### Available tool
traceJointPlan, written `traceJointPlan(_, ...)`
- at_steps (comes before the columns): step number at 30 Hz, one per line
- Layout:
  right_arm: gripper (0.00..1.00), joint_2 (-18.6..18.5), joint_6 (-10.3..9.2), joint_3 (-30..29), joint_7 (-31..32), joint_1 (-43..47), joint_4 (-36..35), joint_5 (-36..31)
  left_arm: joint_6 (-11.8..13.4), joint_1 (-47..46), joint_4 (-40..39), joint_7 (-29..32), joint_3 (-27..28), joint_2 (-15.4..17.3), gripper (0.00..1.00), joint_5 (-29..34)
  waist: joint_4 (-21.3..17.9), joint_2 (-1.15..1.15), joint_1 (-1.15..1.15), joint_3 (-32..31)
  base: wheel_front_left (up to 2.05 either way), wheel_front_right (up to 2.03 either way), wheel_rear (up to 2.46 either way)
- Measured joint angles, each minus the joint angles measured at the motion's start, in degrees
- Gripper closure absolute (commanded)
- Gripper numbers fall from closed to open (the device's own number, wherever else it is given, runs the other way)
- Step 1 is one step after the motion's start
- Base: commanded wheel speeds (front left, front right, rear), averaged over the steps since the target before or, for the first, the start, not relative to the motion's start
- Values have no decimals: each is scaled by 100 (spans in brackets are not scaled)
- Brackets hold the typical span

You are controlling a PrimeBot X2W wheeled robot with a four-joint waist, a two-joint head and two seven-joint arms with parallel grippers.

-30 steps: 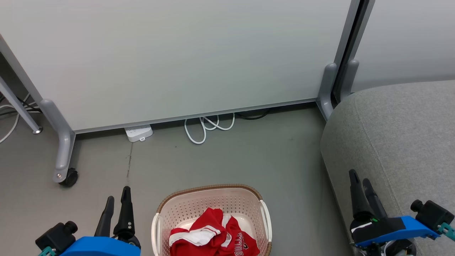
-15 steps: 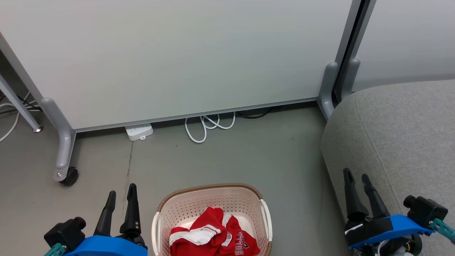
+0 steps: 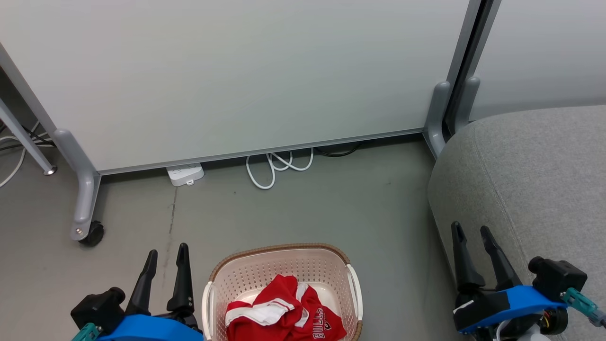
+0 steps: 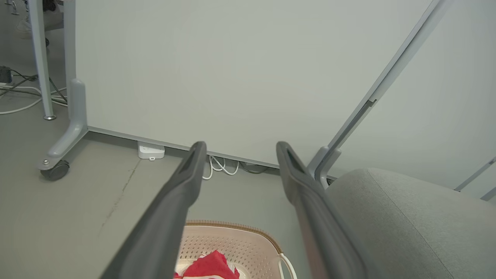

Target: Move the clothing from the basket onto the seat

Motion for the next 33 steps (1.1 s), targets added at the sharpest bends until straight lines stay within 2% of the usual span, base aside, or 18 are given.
traceJointPlan(20,0,-2,0,44,-141,-1,-37,-955,71,-8,-167,-253,-24,-2,0,848,17,0,0,-9,0,0,0)
traceJointPlan(33,0,-4,1,8,-236,4,-51,-1467,221,-8,-179,-398,-79,1,0,1102,16,0,0,-51,0,0,0)
